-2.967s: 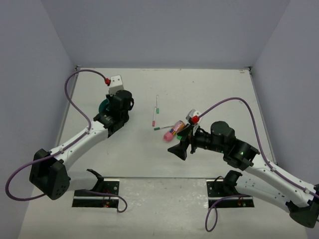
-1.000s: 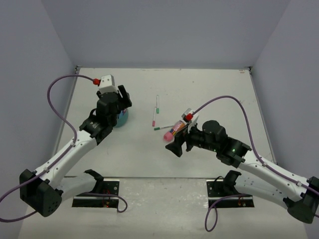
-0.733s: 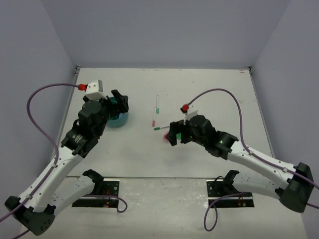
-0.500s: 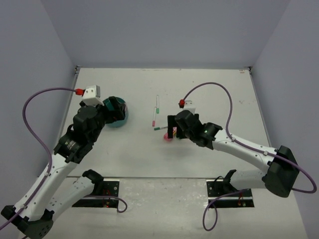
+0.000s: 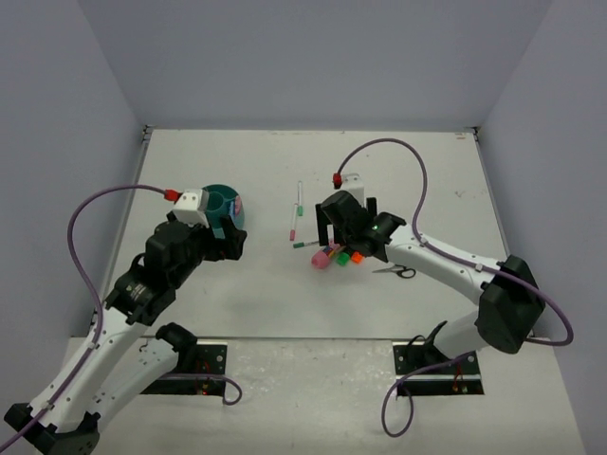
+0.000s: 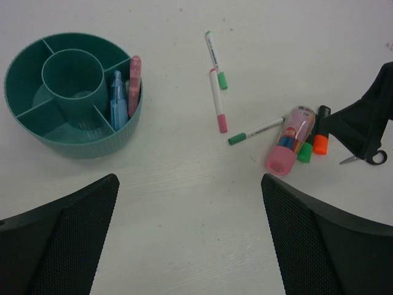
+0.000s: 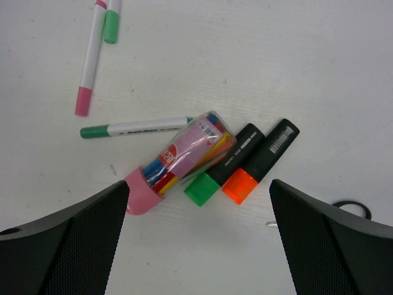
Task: Sort the stationery into containers
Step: Pick up the stationery from the center of the board.
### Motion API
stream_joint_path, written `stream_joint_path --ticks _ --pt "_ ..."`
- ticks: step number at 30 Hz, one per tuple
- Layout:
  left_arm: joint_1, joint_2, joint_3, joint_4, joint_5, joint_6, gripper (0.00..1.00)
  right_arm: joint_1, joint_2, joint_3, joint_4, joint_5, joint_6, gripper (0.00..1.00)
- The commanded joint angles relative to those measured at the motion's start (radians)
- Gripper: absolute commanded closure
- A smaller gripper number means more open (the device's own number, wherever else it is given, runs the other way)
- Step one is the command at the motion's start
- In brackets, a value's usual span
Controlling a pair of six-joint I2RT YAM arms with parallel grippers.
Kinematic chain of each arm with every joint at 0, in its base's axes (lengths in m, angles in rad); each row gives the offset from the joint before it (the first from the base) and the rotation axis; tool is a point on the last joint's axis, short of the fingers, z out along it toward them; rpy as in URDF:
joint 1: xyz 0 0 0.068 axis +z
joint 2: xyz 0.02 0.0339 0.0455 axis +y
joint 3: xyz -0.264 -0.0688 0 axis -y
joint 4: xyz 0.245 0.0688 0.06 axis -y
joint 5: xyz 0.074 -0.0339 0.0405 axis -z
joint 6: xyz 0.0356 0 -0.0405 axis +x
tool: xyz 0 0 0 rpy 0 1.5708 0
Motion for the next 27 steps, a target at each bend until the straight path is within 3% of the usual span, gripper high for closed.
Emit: stream_joint_path --ticks 1,2,4,7,13,27 --pt "0.001 -0.045 -0.021 0.047 0.05 0.034 0.0 -0.16 0.008 0.16 -0.061 -0.048 0.021 0.01" --pt "0.001 -0.051 -0.03 0.054 0.05 0.032 0.0 -0.186 0.013 0.189 -0.102 -0.04 0.043 0.01" --pt "0.001 -0.063 -0.036 0.059 0.056 0.03 0.0 -0.199 0.059 0.206 -0.141 -0.023 0.268 0.01" --pt "0.001 -0.075 -0.039 0.06 0.057 0.025 0.0 -0.2 0.108 0.172 -0.116 -0.031 0.403 0.02" --pt "0.003 -0.056 -0.048 0.075 0.106 0.027 0.0 -0.195 0.262 0.259 -0.216 -0.056 0.669 0.14" --pt "0.003 -0.106 -0.055 0.079 0.114 0.03 0.0 -0.126 0.431 0.332 -0.342 -0.054 0.914 0.27"
